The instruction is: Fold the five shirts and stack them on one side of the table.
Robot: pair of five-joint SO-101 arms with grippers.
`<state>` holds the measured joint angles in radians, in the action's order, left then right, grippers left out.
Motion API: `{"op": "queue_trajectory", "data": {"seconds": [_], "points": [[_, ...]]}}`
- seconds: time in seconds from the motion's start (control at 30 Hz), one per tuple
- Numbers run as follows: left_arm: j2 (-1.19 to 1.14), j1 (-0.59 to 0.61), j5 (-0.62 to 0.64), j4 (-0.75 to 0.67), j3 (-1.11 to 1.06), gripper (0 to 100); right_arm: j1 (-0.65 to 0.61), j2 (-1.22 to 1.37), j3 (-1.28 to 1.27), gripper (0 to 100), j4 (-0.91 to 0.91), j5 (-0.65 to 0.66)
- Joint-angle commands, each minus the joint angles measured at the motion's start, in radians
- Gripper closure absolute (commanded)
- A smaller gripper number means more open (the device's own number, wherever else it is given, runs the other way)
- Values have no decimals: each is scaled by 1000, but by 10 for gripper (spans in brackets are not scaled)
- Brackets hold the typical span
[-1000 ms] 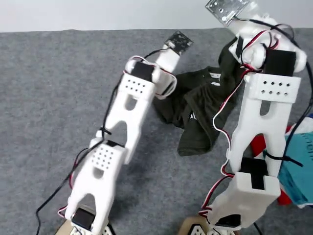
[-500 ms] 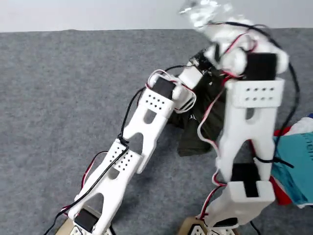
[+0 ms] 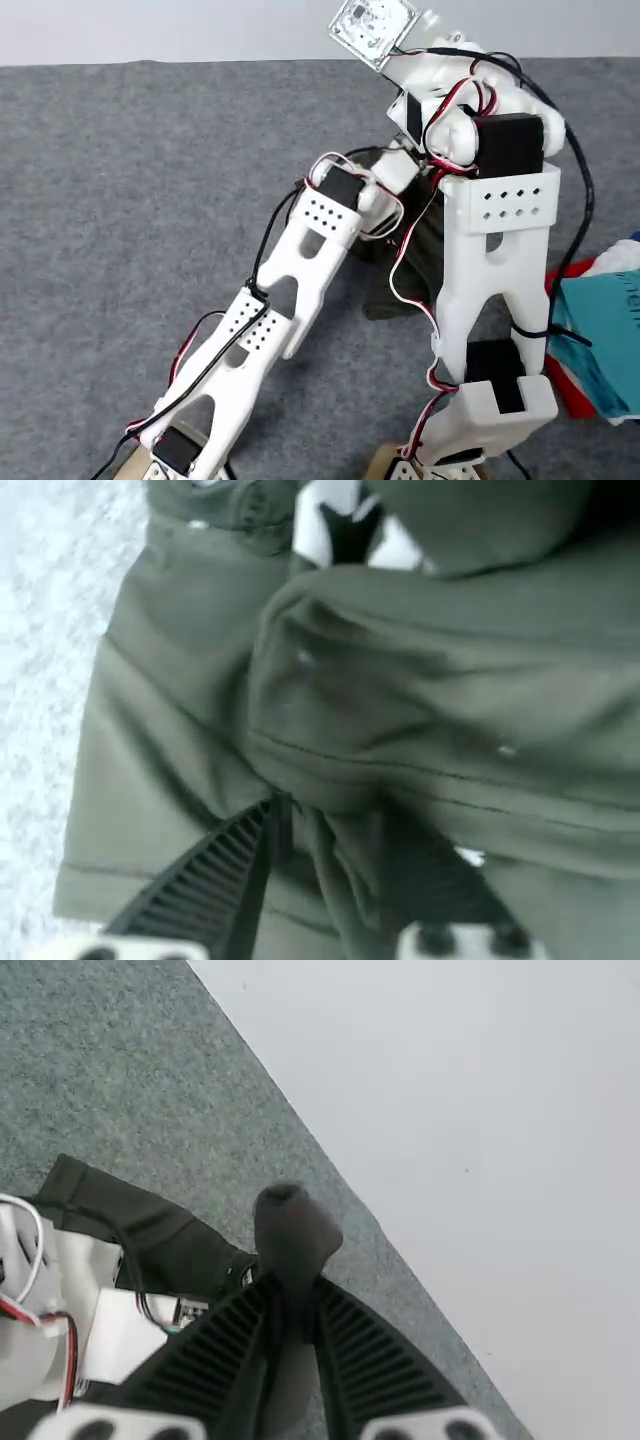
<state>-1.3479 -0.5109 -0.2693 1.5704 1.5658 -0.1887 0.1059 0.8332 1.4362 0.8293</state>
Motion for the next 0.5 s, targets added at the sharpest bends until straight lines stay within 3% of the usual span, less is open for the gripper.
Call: {"op": "queue_trajectory", "data": {"seconds": [0.0, 0.3, 0.47], "points": [[8, -23, -46, 5, 35, 1000, -15, -74, 80, 988, 1, -9], [63, 43, -41, 181, 124, 998, 108, -81, 84, 988, -114, -8], [232, 144, 17, 183, 113, 998, 186, -71, 80, 988, -127, -8]]}}
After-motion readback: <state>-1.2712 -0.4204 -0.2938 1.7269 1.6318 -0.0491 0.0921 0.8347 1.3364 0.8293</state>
